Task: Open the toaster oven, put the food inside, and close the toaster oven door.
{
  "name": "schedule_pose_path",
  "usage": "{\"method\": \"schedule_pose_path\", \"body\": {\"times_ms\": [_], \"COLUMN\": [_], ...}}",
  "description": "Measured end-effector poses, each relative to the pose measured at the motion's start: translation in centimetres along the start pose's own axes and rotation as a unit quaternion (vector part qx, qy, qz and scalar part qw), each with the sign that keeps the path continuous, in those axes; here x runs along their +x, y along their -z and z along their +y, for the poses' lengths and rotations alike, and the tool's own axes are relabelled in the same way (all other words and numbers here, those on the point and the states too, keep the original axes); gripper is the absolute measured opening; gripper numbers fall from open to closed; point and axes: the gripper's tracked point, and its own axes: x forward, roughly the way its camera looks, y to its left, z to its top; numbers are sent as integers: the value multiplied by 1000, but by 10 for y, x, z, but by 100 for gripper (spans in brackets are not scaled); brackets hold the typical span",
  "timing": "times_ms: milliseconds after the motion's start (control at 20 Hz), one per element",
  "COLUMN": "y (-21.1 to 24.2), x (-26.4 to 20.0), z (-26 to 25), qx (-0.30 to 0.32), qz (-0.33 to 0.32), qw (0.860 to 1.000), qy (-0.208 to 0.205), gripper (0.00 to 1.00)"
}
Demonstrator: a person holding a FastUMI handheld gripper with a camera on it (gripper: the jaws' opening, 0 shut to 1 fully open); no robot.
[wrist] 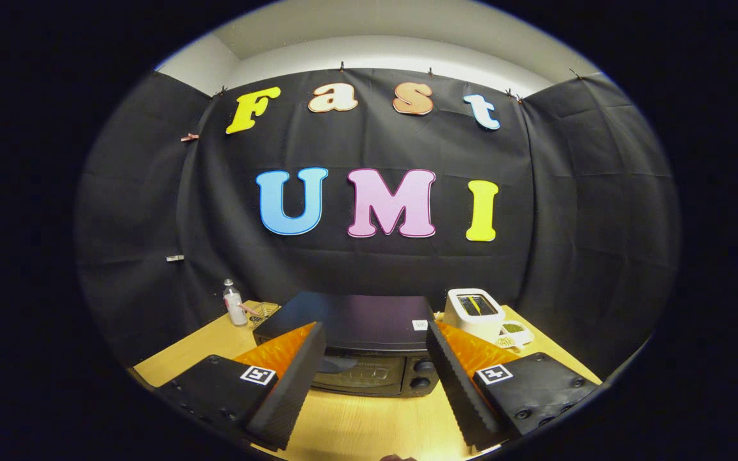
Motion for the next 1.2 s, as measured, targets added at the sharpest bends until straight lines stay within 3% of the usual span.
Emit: {"method": "schedule_pose_path", "body": {"times_ms": [650,1200], "y": [21,56], "x": [16,76], "z": [15,41], "qx": [-11,15], "qz": [31,77], "qw": [999,997], "qy": [7,2], "gripper": [97,98]}}
